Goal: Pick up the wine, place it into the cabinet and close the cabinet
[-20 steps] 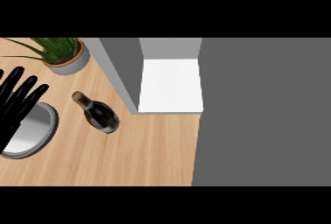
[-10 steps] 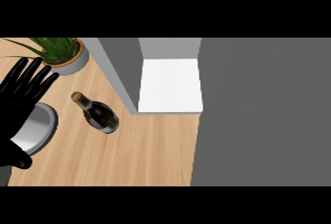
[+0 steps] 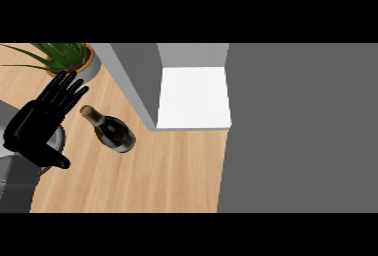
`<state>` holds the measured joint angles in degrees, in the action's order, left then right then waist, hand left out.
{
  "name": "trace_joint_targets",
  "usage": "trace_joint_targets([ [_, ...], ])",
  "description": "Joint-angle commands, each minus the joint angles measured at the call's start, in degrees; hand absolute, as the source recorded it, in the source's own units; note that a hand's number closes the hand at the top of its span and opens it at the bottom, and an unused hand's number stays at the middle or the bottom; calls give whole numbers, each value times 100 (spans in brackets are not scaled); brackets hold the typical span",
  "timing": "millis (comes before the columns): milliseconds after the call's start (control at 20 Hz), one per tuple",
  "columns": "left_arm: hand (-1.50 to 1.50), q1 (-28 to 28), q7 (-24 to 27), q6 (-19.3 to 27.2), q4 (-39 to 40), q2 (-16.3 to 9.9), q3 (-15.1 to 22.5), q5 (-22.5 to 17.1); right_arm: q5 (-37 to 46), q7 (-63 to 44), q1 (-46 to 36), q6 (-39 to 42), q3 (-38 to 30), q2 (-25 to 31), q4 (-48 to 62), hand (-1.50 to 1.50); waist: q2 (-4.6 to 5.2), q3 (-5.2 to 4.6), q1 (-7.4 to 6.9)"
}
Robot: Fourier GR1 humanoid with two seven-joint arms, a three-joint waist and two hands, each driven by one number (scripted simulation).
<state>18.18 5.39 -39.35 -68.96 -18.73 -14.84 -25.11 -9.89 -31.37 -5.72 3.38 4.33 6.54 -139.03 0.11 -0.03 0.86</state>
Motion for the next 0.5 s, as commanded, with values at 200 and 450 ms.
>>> trace_joint_targets([
  [200, -150, 590, 1422, -335, 2039, -104, 43, 1128, -185, -736, -88, -248, 235, -50, -929, -150, 11, -10, 57],
  [450, -150, 766, 2585, -138, 2994, 49, 326, 1968, -306, -332, -5, -46, 36, -57, -536, -150, 16, -7, 35],
])
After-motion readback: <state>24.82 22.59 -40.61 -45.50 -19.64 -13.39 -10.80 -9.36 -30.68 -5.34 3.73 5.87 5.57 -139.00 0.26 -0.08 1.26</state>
